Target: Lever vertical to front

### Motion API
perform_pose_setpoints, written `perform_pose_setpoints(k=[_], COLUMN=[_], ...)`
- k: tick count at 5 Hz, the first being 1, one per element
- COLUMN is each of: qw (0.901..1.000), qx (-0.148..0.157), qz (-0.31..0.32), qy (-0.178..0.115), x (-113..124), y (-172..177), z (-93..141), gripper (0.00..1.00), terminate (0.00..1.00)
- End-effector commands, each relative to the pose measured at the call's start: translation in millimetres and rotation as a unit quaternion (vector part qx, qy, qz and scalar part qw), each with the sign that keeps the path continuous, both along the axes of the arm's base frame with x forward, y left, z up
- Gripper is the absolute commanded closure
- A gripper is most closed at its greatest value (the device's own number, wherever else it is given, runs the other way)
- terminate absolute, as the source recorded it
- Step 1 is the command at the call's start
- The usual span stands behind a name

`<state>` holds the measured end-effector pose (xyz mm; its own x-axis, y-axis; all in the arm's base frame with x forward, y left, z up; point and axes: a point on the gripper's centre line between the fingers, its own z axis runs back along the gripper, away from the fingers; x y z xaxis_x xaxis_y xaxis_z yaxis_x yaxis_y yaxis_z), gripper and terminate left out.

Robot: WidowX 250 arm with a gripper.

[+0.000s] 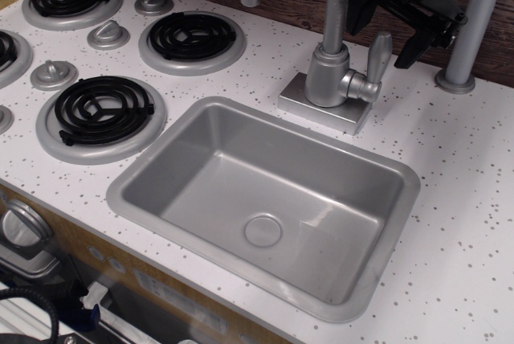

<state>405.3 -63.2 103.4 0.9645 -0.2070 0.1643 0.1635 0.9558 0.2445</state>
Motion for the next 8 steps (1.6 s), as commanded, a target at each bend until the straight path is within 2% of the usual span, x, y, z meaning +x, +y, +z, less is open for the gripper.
perform_pose_setpoints(k=[1,3,4,6,7,8], qw=[0.9989,0.9984,0.9990,0.9988,0.9987,0.9979], qx=[-0.014,-0.009,-0.002,-0.014,-0.024,-0.031], qz=[-0.017,-0.018,-0.016,-0.010,0.019,0.055], qy=[-0.040,-0.053,-0.042,-0.046,-0.040,0.016], x=[15,21,26,25,7,-6], y=[1,3,5,5,5,3], z=[13,11,10,3,-6,-4], gripper=[0.00,0.00,1.00,1.00,1.00,1.00], terminate=[0.00,0.00,0.00,0.00,0.00,0.00])
